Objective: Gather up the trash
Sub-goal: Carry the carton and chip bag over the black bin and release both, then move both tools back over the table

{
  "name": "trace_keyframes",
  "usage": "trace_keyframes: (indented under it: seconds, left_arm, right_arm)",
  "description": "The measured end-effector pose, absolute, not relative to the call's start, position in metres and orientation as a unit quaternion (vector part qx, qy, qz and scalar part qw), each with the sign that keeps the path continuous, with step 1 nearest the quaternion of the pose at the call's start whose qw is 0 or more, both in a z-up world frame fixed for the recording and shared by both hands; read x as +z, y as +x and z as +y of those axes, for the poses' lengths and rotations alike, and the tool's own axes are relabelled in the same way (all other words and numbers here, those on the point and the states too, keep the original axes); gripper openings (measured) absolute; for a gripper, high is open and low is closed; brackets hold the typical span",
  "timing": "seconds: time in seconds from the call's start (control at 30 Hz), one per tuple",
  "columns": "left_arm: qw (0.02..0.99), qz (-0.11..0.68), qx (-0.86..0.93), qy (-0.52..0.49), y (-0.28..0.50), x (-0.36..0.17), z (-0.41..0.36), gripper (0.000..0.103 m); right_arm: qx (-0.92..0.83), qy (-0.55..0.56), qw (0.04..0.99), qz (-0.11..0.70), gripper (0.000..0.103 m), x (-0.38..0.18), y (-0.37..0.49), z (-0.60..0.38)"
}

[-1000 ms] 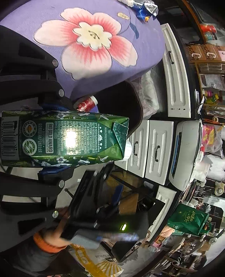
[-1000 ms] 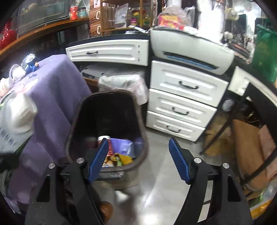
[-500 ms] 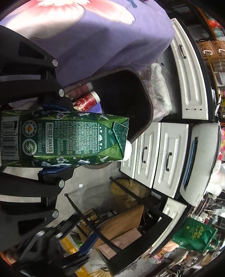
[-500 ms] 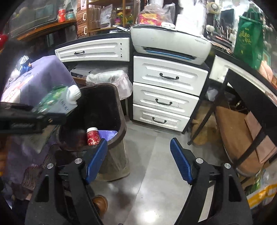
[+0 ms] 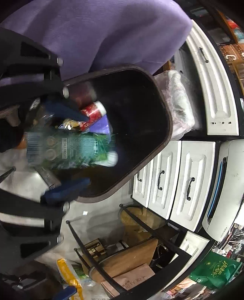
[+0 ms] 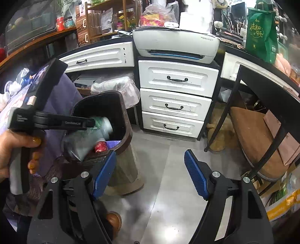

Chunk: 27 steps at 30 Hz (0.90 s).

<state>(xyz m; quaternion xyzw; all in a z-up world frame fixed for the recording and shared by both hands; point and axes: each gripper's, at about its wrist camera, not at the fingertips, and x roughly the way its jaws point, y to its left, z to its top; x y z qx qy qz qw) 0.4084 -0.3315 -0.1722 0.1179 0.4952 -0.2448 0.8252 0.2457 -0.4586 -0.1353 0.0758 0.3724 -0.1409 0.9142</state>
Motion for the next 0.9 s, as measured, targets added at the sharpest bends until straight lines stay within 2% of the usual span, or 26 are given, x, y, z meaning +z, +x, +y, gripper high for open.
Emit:
trace_keyframes:
  seconds: [0.3, 0.5, 0.67, 0.9]
  left_arm:
    - [0.836, 0.469, -0.269, 0.093, 0.391, -0.142, -0.325, 0.074]
    - [0.850, 0.435, -0.286, 0.084, 0.366, -0.103, -0.309, 0.081]
    - [0.870, 0.385, -0.294, 0.092, 0.341, -0.064, -0.285, 0.093]
    - [0.878, 0.355, -0.308, 0.096, 0.318, -0.024, -0.238, 0.097]
  right_arm:
    - [-0.141, 0.089, 0.918, 0.361, 0.075, -0.130, 0.243, -0.461]
    - [-0.134, 0.094, 0.919, 0.358, 0.075, -0.126, 0.243, -0.456]
    - [-0.118, 0.097, 0.922, 0.356, 0.075, -0.120, 0.245, -0.447]
    - [-0.081, 0.107, 0.927, 0.351, 0.080, -0.108, 0.249, -0.430]
